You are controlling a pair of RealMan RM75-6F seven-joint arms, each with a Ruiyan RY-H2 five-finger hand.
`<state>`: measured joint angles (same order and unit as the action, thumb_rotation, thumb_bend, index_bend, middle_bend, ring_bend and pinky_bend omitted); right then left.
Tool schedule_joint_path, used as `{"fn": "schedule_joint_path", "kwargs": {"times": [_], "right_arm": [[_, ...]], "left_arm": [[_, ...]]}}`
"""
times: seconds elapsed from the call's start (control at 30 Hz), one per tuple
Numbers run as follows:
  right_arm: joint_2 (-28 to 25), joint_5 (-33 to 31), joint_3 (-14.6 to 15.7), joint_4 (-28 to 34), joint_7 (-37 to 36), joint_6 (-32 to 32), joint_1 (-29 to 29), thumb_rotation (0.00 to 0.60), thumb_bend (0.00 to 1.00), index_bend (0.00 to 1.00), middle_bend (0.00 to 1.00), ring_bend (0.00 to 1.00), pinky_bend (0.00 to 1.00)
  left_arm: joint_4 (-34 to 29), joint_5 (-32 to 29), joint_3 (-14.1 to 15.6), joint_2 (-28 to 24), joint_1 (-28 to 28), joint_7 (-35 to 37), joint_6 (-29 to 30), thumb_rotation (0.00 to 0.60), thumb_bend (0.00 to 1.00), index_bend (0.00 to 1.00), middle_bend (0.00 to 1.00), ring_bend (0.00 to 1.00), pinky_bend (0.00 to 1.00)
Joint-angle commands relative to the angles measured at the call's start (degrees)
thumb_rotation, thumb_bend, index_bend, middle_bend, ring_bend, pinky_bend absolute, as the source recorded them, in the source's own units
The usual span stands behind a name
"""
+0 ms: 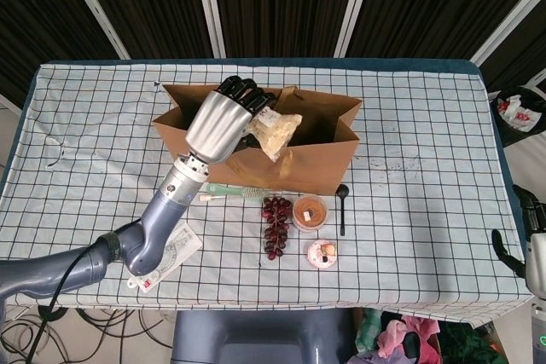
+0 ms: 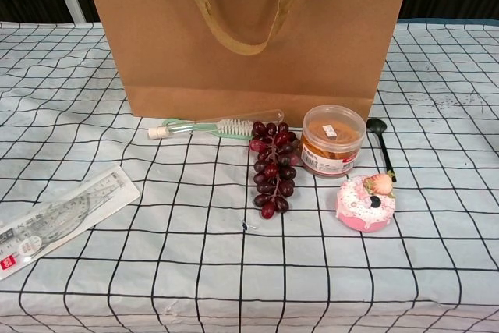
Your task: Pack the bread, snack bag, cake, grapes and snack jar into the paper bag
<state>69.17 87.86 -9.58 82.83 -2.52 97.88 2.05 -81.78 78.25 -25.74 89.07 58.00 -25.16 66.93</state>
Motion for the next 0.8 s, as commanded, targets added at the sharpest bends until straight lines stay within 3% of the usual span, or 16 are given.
{"fn": "schedule_joint_path", "kwargs": {"times": [0.03,0.27,0.43,0.5,0.63,0.8], "right_arm": [[0.0,0.1,0.0,0.0,0.0,0.2,-0.1,0.600,0.33,0.10,0.18,0.30,0.24],[-0.1,0.1,-0.1,0.1,-0.2,0.5,-0.1,0.600,0.33,0.10,0.18,0.30,0.24],[-0.3,0.3,-0.2,0.4,-0.4,0.9,-0.2,0.600,0.33,0.10,0.18,0.30,0.24],[-0.4,0.2,-0.2,0.4,-0.5,0.9,-0.3,0.600,0.33,0.11,0.18,0.30,0.24],[-0.6,-0.3,0.1,0.5,-0.5,0.0,-0.3,0.600,0.33,0.10,0.18,0.30,0.24],[-0.9,-0.3,0.6,2.1,0.0,-0.9,-0.3,0.600,0.32,0.10,0.17,0.30,0.24]], "left_arm": [[0.5,-2.5,0.0,1.0,0.4,-2.5,-0.2,0.600,0.15,0.31,0.38,0.25,0.31],[-2.4,-6.7,-0.8,0.0,-0.1,-6.6,-0.1,0.600,0.02,0.23,0.23,0.09,0.19],[-10.5,-6.5,-1.8,-4.4,-2.8,-5.7,3.3,0.600,0.01,0.22,0.22,0.08,0.18],[-14.1,-4.4,-0.9,-6.9,-4.9,-5.4,5.6,0.600,0.01,0.22,0.22,0.08,0.18],[-21.8,1.3,3.7,-14.1,-11.6,-8.2,11.2,0.600,0.02,0.21,0.22,0.08,0.16],[-30.7,8.4,14.4,-23.7,-24.8,-10.8,20.2,0.600,0.02,0.21,0.22,0.08,0.15]]}}
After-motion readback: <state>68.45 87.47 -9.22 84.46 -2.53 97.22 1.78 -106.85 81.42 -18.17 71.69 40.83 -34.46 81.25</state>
